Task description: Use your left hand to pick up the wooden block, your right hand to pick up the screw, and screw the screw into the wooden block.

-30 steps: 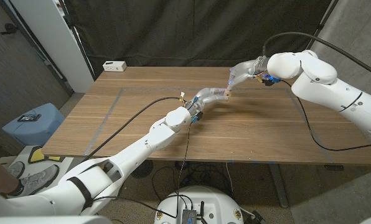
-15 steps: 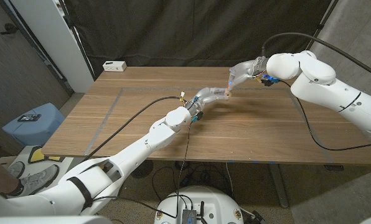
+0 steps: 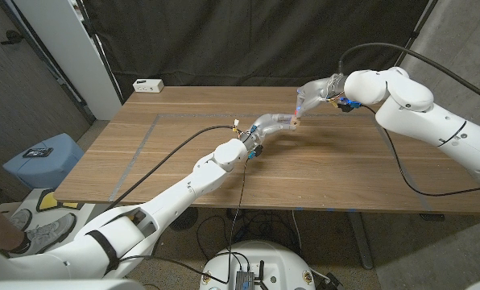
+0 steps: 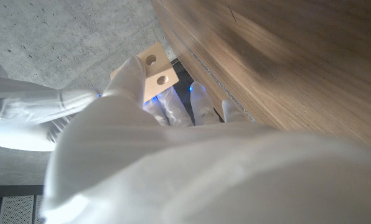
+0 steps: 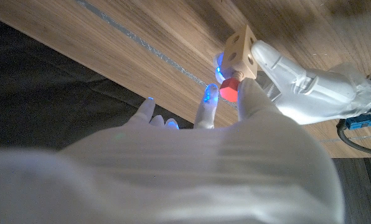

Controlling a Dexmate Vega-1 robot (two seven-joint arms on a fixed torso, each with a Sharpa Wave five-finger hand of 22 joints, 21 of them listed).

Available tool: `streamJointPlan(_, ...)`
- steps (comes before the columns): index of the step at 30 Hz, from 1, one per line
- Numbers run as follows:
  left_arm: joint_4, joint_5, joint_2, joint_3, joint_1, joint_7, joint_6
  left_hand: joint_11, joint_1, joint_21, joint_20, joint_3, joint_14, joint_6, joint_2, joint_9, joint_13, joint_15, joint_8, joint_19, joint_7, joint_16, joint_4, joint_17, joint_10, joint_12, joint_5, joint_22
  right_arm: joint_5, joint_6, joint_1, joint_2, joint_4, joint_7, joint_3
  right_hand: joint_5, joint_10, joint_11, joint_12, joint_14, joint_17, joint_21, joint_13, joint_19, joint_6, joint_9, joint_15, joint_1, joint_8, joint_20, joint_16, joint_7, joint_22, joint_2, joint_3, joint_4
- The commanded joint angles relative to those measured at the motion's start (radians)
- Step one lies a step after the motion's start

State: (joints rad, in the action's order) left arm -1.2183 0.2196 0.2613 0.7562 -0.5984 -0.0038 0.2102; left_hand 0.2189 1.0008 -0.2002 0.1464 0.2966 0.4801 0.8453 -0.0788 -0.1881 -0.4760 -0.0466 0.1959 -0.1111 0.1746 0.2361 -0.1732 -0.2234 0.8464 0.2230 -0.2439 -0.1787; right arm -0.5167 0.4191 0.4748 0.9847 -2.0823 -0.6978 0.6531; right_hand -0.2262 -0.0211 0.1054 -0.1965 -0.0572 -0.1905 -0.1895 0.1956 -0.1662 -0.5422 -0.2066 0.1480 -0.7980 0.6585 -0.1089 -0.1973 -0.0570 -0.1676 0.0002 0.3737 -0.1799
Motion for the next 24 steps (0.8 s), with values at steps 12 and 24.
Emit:
streamJointPlan(12,-0.025,0.001,0.010,-0.003,-0.017,0.005,-0.002,-0.001,-0.018,-0.007,0.001,0.034,0.009,0.011,-0.022,-0.004,-0.060,-0.065,0.006,-0.003,-0.004,-0.007,0.025,0.001,0.010,0.010,-0.007,-0.005,-0.016,0.028,0.037,0.011,-0.036,0.034,-0.018,0.001,0.047,-0.002,-0.018,0.026,-0.004,-0.010,0.001,-0.032,-0.089,-0.016,-0.012,-0.029,0.044,0.008,-0.011,-0.015,-0.003,-0.006,0.018,0.008)
streamJointPlan(24,-0.025,-0.001,0.010,-0.003,-0.017,0.005,-0.002,-0.001,-0.019,-0.007,0.002,0.038,0.009,0.012,-0.023,-0.004,-0.059,-0.064,0.006,-0.002,-0.004,-0.008,0.024,0.002,0.010,0.010,-0.008,-0.005,-0.028,0.038,0.052,0.008,-0.044,0.063,-0.022,0.005,0.094,-0.007,-0.027,0.055,-0.005,-0.012,0.001,-0.051,-0.139,-0.019,-0.023,-0.032,0.066,0.015,-0.019,-0.013,-0.003,-0.007,0.023,0.014)
